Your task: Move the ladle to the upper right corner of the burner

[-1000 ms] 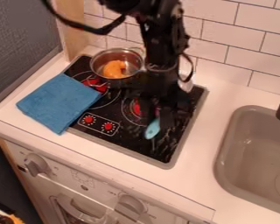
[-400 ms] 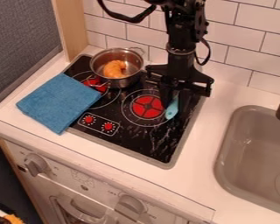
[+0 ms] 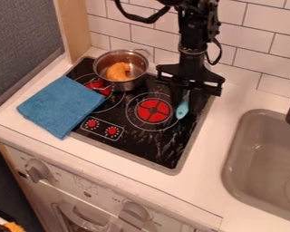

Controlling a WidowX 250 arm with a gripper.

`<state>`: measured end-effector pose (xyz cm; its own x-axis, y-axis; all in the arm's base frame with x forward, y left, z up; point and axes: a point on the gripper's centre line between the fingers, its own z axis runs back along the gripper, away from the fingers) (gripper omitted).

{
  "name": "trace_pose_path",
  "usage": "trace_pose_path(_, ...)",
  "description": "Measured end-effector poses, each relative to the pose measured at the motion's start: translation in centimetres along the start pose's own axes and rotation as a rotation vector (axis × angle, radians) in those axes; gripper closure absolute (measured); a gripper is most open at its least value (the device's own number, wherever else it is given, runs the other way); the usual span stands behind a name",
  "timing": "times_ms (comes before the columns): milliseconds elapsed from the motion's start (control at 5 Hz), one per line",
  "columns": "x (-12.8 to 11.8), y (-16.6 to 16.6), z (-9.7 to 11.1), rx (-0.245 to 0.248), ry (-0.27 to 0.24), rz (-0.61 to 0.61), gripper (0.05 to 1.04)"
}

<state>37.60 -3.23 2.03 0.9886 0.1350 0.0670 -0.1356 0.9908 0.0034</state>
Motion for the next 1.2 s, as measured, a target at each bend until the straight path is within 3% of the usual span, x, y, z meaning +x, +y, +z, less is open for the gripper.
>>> trace_pose_path(200, 0.7, -0.1, -0.2, 0.002, -0.002, -0.002, 0.756)
trace_pose_path(400, 0.9, -0.1, -0.7, 0.004, 0.009, -0.015, 0.669)
trace_pose_path(800, 0.7, -0.1, -0.2, 0.001, 0.011, -0.028, 0.118)
trace_pose_path(1000, 0.8, -0.6, 3.2, -0.018, -0.075, -0.042, 0.081)
trace_pose_path(1200, 0.1, -1.0, 4.8, -0.028, -0.106, -0.062, 0.083)
